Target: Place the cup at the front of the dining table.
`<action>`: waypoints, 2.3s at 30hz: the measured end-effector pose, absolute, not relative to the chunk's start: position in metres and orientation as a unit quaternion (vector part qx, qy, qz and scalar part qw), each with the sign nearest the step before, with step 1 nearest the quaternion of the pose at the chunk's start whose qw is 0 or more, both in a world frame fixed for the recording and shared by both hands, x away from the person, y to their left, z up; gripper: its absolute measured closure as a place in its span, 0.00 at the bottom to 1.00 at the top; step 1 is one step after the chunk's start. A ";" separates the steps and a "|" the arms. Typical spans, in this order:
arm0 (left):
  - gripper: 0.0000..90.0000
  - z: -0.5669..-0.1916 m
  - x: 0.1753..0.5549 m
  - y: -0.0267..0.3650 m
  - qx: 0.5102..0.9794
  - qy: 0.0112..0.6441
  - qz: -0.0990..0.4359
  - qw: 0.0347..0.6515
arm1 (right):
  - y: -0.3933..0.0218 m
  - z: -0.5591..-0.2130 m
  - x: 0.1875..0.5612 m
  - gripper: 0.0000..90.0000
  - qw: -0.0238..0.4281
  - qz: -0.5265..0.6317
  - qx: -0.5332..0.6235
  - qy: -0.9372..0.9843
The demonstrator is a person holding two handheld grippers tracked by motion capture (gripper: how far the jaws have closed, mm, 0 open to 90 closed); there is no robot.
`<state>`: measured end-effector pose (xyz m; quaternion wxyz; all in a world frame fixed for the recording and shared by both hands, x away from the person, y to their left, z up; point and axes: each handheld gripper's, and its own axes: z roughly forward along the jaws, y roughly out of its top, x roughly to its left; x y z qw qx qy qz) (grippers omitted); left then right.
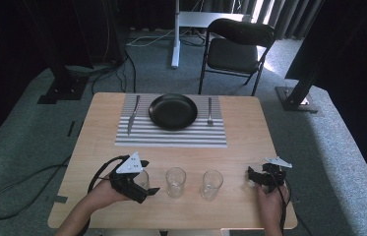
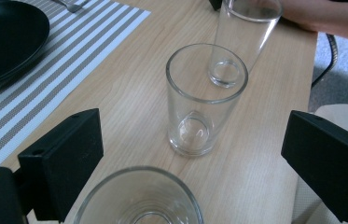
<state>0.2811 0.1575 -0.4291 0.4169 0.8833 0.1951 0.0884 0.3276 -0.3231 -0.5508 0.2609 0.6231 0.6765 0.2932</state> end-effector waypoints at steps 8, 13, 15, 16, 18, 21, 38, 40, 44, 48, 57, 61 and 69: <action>0.07 -0.425 0.284 0.140 0.893 0.182 0.083 0.403 | -0.323 -0.551 0.328 0.14 0.261 0.293 0.623 0.676; 0.07 -0.424 0.286 0.130 0.900 0.171 0.078 0.392 | -0.323 -0.551 0.328 0.14 0.261 0.293 0.623 0.677; 0.06 -0.423 0.286 0.127 0.902 0.168 0.079 0.390 | -0.323 -0.551 0.328 0.14 0.261 0.293 0.623 0.676; 0.07 -0.424 0.286 0.125 0.902 0.168 0.075 0.390 | -0.323 -0.551 0.328 0.14 0.261 0.293 0.623 0.676; 0.07 -0.424 0.288 0.121 0.905 0.167 0.077 0.384 | -0.323 -0.551 0.328 0.14 0.261 0.293 0.623 0.677; 0.07 -0.426 0.290 0.114 0.910 0.164 0.075 0.372 | -0.323 -0.551 0.328 0.14 0.261 0.293 0.623 0.677; 0.07 -0.432 0.300 0.079 0.937 0.153 0.066 0.308 | -0.323 -0.551 0.328 0.14 0.261 0.293 0.623 0.677; 0.07 -0.434 0.301 0.075 0.941 0.152 0.066 0.296 | -0.323 -0.551 0.328 0.14 0.261 0.293 0.623 0.677; 0.07 -0.436 0.304 0.070 0.944 0.159 0.067 0.282 | -0.323 -0.551 0.328 0.14 0.261 0.293 0.623 0.677; 0.13 -0.437 0.308 0.067 0.944 0.175 0.064 0.272 | -0.323 -0.551 0.328 0.14 0.261 0.293 0.623 0.677; 0.17 -0.441 0.312 0.060 0.947 0.191 0.063 0.250 | -0.323 -0.551 0.328 0.14 0.261 0.293 0.623 0.676; 0.25 -0.441 0.312 0.056 0.950 0.201 0.064 0.231 | -0.323 -0.551 0.328 0.14 0.261 0.293 0.623 0.677; 0.27 -0.444 0.312 0.049 0.953 0.206 0.072 0.210 | -0.323 -0.551 0.328 0.14 0.261 0.293 0.623 0.677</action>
